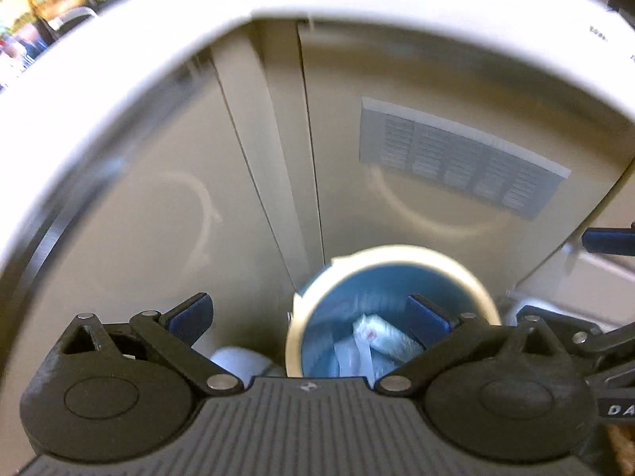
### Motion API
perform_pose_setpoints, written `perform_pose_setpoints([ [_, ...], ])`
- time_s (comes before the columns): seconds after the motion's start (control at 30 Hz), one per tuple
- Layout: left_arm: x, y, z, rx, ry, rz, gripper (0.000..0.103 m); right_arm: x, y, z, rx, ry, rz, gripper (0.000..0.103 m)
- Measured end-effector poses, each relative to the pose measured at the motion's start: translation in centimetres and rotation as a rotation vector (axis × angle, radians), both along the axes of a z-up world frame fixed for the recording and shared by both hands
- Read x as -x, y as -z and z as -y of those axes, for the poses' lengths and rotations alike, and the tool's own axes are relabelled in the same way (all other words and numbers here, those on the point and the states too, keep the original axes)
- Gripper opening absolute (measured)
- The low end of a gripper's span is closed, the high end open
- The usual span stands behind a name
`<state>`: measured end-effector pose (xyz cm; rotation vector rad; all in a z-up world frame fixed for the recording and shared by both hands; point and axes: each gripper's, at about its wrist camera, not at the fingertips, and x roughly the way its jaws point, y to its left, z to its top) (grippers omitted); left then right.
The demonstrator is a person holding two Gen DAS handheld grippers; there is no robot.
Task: Collect trash
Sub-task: 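Raise both grippers back toward the remaining trash on the mat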
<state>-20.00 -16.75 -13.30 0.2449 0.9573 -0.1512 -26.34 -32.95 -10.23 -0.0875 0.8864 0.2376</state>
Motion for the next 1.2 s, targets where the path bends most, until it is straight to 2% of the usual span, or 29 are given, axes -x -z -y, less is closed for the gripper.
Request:
perform_pose_setpoints([
  [0.17,1.9,-3.1,-0.6,0.033,-0.045,0.082,0.103,1.7,-3.3,0.7,-0.065,0.008,0.088,0.091],
  [0.37,2.9,-5.6,-0.3,0.045,-0.042,0.127,0.103,2.6,-4.4,0.6,-0.078,0.004,0.145,0.093],
  [0.57,3.7,-6.5,0.4,0.015,-0.02,0.169,0.103,2.7,-4.7,0.5,-0.085,0.008,0.155,0.093],
  [0.8,3.0,-7.0,1.0,0.016,-0.013,0.183,0.103,3.0,-5.6,0.8,-0.096,0.015,0.185,0.093],
  [1.07,2.4,-8.4,2.0,0.011,0.009,0.222,0.103,2.7,-7.4,1.7,-0.086,0.032,0.266,0.093],
  [1.2,1.3,-9.4,2.1,0.003,-0.005,0.263,0.103,2.0,-8.1,2.2,-0.049,0.051,0.323,0.094],
])
